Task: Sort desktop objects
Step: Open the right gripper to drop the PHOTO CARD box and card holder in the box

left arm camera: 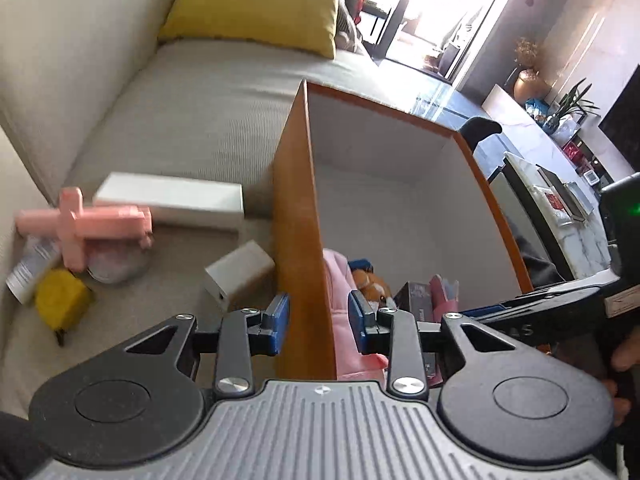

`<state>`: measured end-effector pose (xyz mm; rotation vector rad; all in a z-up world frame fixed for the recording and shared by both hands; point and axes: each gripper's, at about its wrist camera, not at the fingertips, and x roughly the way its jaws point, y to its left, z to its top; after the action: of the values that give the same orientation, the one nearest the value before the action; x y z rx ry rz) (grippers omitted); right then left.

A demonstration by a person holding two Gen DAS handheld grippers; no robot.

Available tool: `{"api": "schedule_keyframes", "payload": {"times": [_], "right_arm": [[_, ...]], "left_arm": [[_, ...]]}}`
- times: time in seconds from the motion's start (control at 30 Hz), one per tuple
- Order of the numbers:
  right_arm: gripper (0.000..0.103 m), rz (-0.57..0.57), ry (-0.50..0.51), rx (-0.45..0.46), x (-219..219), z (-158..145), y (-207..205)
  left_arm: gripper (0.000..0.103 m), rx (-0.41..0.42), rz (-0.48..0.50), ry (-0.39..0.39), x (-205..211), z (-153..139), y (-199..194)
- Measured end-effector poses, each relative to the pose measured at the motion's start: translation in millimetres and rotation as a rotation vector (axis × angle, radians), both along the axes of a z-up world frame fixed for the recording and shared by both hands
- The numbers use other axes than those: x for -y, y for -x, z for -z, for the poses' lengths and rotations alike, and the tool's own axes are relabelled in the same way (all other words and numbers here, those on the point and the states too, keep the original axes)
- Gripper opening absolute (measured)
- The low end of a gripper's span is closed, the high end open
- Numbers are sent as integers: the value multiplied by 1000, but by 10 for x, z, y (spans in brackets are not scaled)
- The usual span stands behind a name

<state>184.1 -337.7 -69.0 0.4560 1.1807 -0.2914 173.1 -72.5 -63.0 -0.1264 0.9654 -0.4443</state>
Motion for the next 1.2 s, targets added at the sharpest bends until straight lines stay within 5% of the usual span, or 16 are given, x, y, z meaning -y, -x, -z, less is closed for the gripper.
{"api": "schedule_keyframes", "payload": {"times": [0.17, 0.33, 0.57, 1.2], "right_arm": [[68, 45, -27, -21, 61, 153, -91], [62, -21, -40, 16, 109, 179, -83], [58, -33, -213, 103, 301, 239, -22], [68, -18, -24, 76, 116, 55, 73]], "left_arm": [[36, -44, 16, 64, -29, 144, -75], [33, -60, 29, 96, -82, 205, -112], [30, -63, 31, 128, -130, 231, -114], [30, -19, -21, 98, -171, 65, -52]]}}
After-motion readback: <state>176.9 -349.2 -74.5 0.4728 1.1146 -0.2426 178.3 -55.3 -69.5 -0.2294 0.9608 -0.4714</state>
